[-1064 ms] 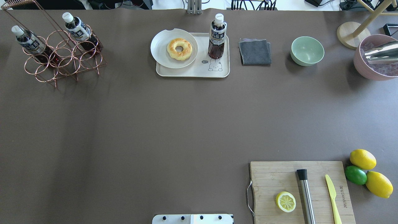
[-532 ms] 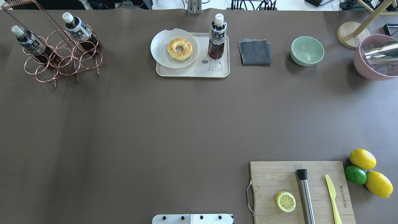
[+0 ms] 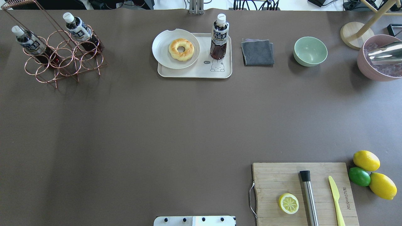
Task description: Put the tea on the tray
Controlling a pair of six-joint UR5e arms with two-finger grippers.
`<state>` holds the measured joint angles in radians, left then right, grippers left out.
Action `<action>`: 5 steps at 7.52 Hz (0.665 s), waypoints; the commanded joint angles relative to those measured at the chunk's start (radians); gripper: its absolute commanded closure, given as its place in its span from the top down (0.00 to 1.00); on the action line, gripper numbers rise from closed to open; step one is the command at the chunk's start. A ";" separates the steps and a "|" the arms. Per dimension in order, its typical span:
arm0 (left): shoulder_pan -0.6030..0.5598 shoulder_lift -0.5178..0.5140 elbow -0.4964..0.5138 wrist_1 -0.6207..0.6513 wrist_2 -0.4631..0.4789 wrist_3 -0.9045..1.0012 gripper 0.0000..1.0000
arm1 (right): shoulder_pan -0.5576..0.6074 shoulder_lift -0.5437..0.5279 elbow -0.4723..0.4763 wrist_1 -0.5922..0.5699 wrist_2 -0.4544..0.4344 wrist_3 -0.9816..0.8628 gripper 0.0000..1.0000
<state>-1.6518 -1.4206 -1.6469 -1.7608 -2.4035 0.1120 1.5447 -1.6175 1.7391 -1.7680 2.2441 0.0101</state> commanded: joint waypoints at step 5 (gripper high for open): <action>0.000 -0.057 0.003 0.107 -0.011 0.001 0.99 | 0.000 0.001 -0.013 0.001 0.000 -0.001 1.00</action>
<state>-1.6513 -1.4786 -1.6404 -1.6545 -2.4129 0.1138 1.5447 -1.6175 1.7268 -1.7672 2.2442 0.0092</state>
